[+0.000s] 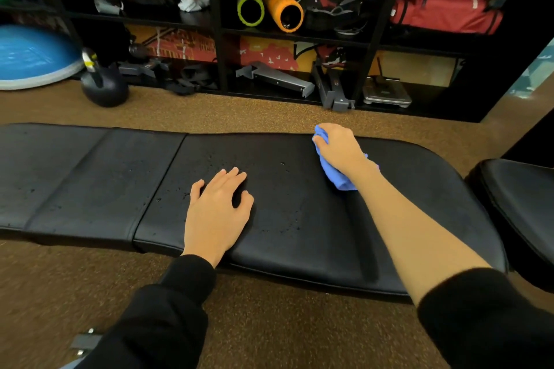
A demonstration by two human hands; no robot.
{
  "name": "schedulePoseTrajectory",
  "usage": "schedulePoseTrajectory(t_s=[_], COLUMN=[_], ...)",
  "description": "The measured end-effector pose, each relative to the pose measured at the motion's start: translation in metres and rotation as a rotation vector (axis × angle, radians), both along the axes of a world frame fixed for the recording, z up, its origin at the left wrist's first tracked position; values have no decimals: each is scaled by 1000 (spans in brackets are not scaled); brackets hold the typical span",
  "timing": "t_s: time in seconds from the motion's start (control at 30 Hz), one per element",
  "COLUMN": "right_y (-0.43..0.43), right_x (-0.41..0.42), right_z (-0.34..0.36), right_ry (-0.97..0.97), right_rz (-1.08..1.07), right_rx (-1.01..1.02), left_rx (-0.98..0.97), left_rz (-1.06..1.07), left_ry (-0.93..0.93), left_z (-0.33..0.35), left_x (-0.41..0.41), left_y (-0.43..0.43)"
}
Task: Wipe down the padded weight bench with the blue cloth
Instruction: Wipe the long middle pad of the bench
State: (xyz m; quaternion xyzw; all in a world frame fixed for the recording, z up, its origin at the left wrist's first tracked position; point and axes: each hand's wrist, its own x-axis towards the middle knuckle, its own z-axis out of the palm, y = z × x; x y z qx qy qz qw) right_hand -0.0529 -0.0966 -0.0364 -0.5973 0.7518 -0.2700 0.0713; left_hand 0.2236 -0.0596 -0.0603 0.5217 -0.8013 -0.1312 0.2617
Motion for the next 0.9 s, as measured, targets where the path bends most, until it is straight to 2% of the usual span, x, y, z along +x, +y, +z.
schedulePoseTrajectory(t_s=[0.17, 0.37, 0.53, 0.73, 0.9], right_y=[-30, -10, 33, 12, -22], right_x=[27, 39, 26, -1, 17], right_z=[1, -1, -2, -1, -3], right_ry=[138, -5, -37, -17, 47], right_rz=[-98, 149, 301, 197, 58], right_rx=[108, 32, 24, 4, 77], left_rx=[6, 5, 5, 2, 0], left_rz=[4, 4, 2, 2, 4], left_ry=[3, -1, 5, -5, -6], left_z=[2, 1, 2, 2, 1], left_x=[-1, 0, 0, -1, -1], left_y=[1, 0, 1, 1, 0])
